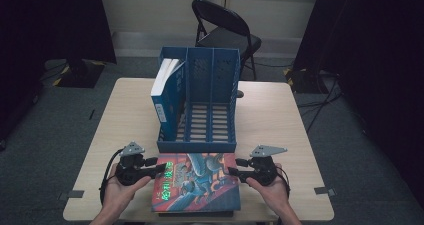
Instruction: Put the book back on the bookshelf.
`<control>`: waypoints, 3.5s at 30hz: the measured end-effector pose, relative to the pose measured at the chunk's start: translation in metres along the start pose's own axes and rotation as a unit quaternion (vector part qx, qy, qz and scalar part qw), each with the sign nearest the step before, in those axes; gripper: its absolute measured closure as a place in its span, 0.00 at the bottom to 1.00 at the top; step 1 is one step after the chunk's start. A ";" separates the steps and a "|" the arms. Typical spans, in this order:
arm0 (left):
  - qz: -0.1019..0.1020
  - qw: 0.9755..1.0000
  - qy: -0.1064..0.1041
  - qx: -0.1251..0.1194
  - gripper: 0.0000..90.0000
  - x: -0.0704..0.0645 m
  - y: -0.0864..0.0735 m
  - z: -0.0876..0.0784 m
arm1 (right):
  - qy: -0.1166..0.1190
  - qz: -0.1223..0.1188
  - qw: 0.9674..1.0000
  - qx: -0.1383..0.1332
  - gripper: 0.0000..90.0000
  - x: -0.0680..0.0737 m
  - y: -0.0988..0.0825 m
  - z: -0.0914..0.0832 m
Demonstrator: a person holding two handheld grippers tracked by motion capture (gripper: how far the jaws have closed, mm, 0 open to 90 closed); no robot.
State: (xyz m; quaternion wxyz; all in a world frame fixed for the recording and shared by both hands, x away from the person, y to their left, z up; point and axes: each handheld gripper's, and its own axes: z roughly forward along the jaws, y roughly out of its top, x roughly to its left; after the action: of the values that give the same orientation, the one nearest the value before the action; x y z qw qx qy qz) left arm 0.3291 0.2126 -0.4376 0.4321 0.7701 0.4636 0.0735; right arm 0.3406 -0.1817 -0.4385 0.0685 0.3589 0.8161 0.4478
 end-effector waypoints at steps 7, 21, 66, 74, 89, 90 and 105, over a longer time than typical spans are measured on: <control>0.012 1.000 0.009 -0.003 0.67 -0.001 0.000 -0.002 | 0.001 0.005 1.000 0.005 0.70 0.005 -0.003 -0.007; 0.012 1.000 0.007 -0.024 0.76 0.005 0.002 -0.003 | 0.029 0.008 1.000 0.009 0.78 0.021 -0.017 -0.019; 0.051 0.998 -0.020 0.005 0.75 -0.020 0.017 0.025 | 0.050 -0.047 0.997 0.030 0.73 0.036 -0.012 -0.010; 0.046 0.998 -0.034 0.017 0.72 -0.021 0.017 0.024 | 0.065 -0.068 0.995 0.031 0.74 0.038 0.006 0.004; 0.064 0.997 -0.036 0.019 0.78 -0.020 0.006 0.011 | 0.075 -0.078 0.993 0.047 0.77 0.042 0.025 0.031; 0.065 0.997 -0.038 0.019 0.78 -0.020 0.007 0.011 | 0.077 -0.076 0.993 0.045 0.77 0.040 0.025 0.029; 0.103 0.993 -0.055 0.032 0.80 -0.040 0.029 0.044 | 0.063 -0.055 0.995 0.047 0.78 0.041 0.014 0.018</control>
State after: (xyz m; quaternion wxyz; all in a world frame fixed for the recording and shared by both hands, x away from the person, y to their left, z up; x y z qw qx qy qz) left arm 0.3478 0.1493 -0.4319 0.4222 0.8297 0.3600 0.0606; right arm 0.3256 -0.1383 -0.4297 0.0249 0.2873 0.8576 0.4259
